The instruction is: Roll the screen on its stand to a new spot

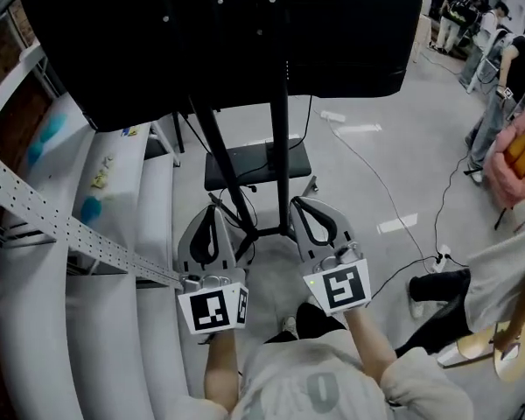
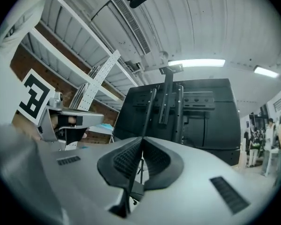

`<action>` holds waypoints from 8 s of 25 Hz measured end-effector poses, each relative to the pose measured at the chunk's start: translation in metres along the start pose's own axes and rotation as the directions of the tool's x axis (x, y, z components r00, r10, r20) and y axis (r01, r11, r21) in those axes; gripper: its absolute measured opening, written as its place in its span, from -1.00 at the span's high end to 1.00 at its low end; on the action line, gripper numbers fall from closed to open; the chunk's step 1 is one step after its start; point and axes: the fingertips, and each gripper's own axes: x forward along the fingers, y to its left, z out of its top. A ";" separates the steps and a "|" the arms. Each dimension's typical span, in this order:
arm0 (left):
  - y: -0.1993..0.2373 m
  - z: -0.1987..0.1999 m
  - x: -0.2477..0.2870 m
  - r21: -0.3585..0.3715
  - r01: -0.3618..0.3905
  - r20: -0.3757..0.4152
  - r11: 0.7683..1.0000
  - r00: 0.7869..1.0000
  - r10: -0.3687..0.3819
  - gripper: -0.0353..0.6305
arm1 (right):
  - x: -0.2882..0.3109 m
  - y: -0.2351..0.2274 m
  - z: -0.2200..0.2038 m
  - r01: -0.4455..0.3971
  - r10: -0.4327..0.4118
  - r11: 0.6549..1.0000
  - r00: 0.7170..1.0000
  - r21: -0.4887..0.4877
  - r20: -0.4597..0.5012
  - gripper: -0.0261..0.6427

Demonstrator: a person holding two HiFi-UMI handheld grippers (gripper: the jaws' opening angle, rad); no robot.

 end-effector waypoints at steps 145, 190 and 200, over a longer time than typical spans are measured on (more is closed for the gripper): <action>0.034 -0.030 -0.007 -0.076 -0.032 -0.197 0.997 0.980 0.017 0.25 | -0.023 0.002 -0.051 0.254 -0.216 0.953 0.952 0.167 -0.217 0.32; 0.001 -0.005 -0.098 -0.086 -0.006 -0.194 0.996 0.981 -0.011 0.25 | -0.120 0.044 -0.022 0.245 -0.219 0.953 0.964 0.180 -0.150 0.31; -0.033 0.015 -0.178 -0.074 -0.051 -0.190 0.996 0.981 0.037 0.25 | -0.194 0.069 -0.005 0.199 -0.174 0.962 0.975 0.187 -0.138 0.31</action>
